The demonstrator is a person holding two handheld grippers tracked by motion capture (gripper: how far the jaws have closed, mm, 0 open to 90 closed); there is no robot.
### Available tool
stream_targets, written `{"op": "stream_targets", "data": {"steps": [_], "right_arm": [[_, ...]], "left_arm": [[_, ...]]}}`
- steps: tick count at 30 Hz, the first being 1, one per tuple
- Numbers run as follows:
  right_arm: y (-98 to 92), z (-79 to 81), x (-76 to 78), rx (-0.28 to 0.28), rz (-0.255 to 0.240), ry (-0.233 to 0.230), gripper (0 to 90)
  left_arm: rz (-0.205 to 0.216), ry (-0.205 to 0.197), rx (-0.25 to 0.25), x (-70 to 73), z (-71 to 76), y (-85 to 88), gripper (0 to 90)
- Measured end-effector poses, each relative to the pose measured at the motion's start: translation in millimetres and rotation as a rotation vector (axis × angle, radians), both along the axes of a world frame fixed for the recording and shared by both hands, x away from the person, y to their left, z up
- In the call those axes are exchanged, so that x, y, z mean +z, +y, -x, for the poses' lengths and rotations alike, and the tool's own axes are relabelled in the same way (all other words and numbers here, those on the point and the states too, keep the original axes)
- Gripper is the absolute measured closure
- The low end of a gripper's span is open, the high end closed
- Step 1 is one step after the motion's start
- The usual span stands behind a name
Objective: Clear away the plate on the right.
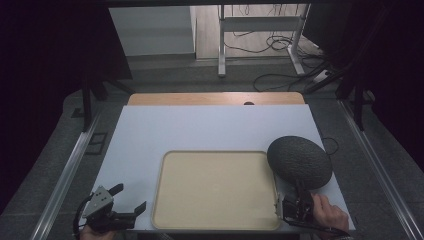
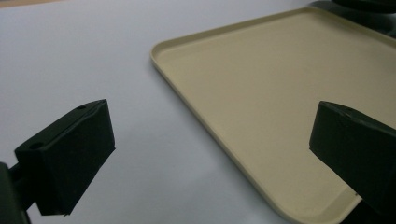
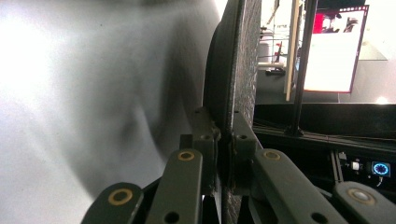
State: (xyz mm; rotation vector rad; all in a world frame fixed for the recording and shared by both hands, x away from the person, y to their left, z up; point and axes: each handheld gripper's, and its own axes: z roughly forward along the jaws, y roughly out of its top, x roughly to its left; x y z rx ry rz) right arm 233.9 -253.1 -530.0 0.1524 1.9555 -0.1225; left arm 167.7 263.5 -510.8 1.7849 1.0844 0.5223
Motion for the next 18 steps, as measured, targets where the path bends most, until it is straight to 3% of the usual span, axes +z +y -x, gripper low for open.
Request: {"op": "stream_targets", "data": {"steps": [10,11,12,13,18], "right_arm": [[5.1,4.0,6.4,0.015,0.009,-0.014,83.8],[5.6,2.6,7.7,0.047,-0.017,0.019,83.7],[8.3,5.8,9.5,0.029,0.016,-0.016,83.7],[8.8,4.7,10.7,0.043,-0.011,0.027,83.6],[16.1,7.3,17.3,0.080,0.000,0.018,83.1]], "left_arm": [[0.027,-0.004,0.032,-1.7,1.9,0.7,0.0],[0.030,-0.002,0.035,-1.7,2.1,0.8,0.0],[0.035,-0.001,0.039,-1.6,2.4,0.8,0.0],[0.036,0.001,0.040,-1.7,2.4,0.9,0.0],[0.042,0.003,0.040,-2.0,2.0,1.4,0.0]]}}
